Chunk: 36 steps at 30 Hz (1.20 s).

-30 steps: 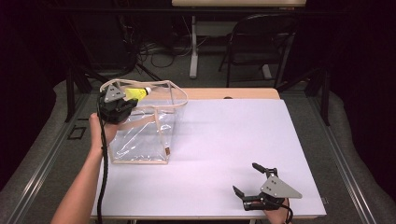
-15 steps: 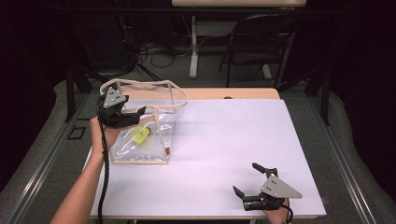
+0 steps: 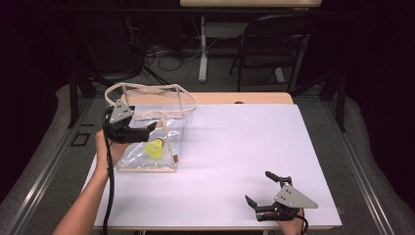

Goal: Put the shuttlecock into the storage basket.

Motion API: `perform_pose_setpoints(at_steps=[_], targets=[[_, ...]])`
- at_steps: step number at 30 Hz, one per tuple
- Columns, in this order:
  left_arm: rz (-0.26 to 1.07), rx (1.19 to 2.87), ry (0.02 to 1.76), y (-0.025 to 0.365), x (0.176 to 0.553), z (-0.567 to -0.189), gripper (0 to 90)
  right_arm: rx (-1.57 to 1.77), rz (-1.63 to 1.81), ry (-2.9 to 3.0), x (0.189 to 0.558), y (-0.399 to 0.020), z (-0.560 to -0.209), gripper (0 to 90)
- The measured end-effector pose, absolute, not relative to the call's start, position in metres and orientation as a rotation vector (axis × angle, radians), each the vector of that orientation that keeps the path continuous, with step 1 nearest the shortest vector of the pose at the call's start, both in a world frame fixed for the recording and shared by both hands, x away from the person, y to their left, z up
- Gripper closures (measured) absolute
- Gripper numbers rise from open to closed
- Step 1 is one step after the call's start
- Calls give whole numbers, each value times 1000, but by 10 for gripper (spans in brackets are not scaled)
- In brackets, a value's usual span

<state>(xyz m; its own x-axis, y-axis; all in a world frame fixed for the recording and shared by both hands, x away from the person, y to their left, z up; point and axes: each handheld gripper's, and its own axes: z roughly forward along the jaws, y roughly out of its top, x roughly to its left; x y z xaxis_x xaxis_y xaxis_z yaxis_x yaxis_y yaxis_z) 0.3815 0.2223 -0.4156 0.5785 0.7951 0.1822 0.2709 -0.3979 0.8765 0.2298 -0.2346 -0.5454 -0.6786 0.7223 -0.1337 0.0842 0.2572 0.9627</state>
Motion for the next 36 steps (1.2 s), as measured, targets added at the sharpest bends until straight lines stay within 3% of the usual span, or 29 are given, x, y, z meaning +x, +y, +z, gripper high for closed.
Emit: perform_pose_setpoints(at_steps=[11, 36], targets=[[750, 1943, 848, 218, 364, -425, 3, 725, 1453, 1966, 229, -233, -545, 17], [726, 1908, 778, 209, 326, -451, 0, 732, 1433, 1978, 231, -230, -547, 17]])
